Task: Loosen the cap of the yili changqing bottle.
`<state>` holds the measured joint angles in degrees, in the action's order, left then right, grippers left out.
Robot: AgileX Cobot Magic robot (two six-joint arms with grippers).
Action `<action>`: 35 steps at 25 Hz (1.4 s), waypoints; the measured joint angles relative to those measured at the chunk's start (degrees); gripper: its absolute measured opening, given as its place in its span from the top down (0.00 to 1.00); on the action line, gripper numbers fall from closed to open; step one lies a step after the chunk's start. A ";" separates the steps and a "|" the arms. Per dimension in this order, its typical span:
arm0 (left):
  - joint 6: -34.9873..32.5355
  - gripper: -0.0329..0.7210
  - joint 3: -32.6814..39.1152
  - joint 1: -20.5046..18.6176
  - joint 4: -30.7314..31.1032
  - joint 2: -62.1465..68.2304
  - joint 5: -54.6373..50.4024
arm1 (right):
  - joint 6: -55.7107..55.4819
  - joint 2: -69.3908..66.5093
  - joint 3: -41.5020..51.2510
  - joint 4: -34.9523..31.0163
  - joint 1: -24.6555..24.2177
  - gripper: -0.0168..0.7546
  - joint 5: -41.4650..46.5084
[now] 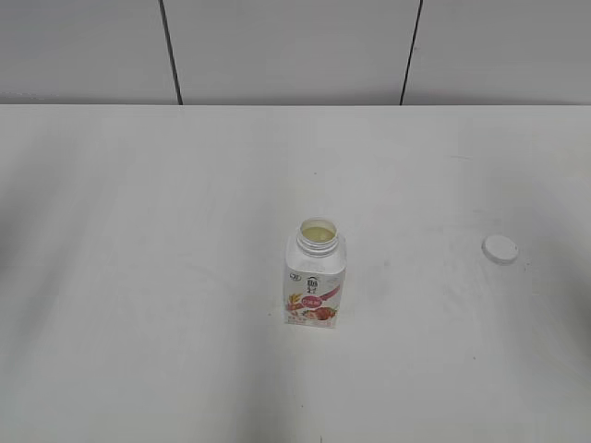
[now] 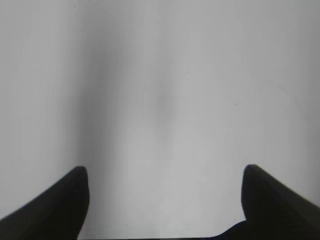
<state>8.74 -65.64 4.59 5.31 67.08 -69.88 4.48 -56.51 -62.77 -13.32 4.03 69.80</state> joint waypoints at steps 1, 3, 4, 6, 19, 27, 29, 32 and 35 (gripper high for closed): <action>0.00 0.21 1.11 0.00 0.06 -2.37 0.00 | 0.00 1.74 0.99 0.00 0.00 0.23 0.00; 0.00 0.21 3.67 0.00 0.06 -6.72 -0.06 | 0.00 4.90 3.22 0.00 0.00 0.23 0.00; 0.00 0.21 4.61 0.00 0.06 -9.07 -0.06 | 0.00 6.70 4.58 0.00 0.00 0.23 0.00; 0.00 0.21 7.01 0.00 0.11 -13.49 0.25 | 0.00 11.29 7.63 0.00 0.00 0.23 -0.03; 0.00 0.21 21.76 0.00 3.26 -41.34 -0.05 | 0.00 31.22 21.35 1.37 0.00 0.23 0.08; 0.00 0.21 29.43 0.00 2.49 -57.01 -0.28 | 2.18 39.06 27.99 1.54 0.00 0.23 0.12; 0.00 0.21 29.93 0.00 2.08 -60.09 -0.39 | 2.77 41.26 29.74 1.54 0.00 0.23 0.06; 0.00 0.21 29.94 0.00 1.04 -63.94 -0.39 | 3.18 44.84 31.16 1.68 0.00 0.23 -0.48; 0.00 0.21 29.94 0.00 0.00 -66.81 -0.41 | 3.87 48.52 31.23 1.72 0.00 0.23 -1.47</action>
<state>8.74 -35.70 4.59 5.31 0.28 -70.29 8.34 -7.99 -31.54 -11.59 4.03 68.33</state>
